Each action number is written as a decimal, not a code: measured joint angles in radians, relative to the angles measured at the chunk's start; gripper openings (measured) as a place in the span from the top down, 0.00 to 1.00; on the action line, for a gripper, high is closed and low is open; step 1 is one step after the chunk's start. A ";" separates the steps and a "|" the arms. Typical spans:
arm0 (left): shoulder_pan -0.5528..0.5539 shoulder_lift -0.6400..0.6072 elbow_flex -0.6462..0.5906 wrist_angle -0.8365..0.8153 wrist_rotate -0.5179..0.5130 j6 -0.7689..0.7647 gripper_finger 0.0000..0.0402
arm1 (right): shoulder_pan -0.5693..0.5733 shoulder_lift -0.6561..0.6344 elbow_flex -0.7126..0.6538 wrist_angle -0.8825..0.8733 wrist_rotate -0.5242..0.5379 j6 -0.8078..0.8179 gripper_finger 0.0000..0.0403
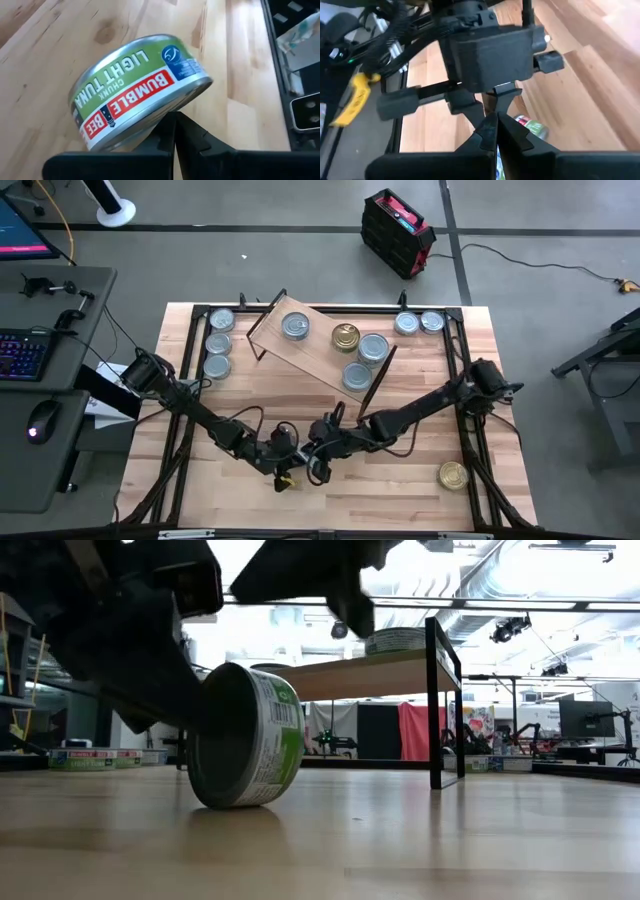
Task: Stack canned seafood by type on shelf
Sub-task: Stack the white-green tuna can on top of the other white-green tuna cans on the shelf
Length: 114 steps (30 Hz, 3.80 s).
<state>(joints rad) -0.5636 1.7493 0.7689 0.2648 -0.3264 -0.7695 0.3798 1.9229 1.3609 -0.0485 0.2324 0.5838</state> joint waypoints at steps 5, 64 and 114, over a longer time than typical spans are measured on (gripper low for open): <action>-0.010 0.000 0.000 0.052 0.001 -0.014 1.00 | -0.005 -0.056 0.000 -0.064 0.008 -0.016 1.00; 0.000 -0.360 -0.001 -0.526 -0.125 -0.057 1.00 | 0.013 0.299 0.319 -0.508 -0.039 0.307 0.25; 0.013 -0.360 -0.001 -0.525 -0.129 -0.137 1.00 | -0.078 -0.876 -0.593 0.011 0.411 0.905 0.70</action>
<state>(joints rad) -0.5503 1.3888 0.7681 -0.2604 -0.4557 -0.9062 0.3015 1.0473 0.7681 -0.0376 0.6434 1.4891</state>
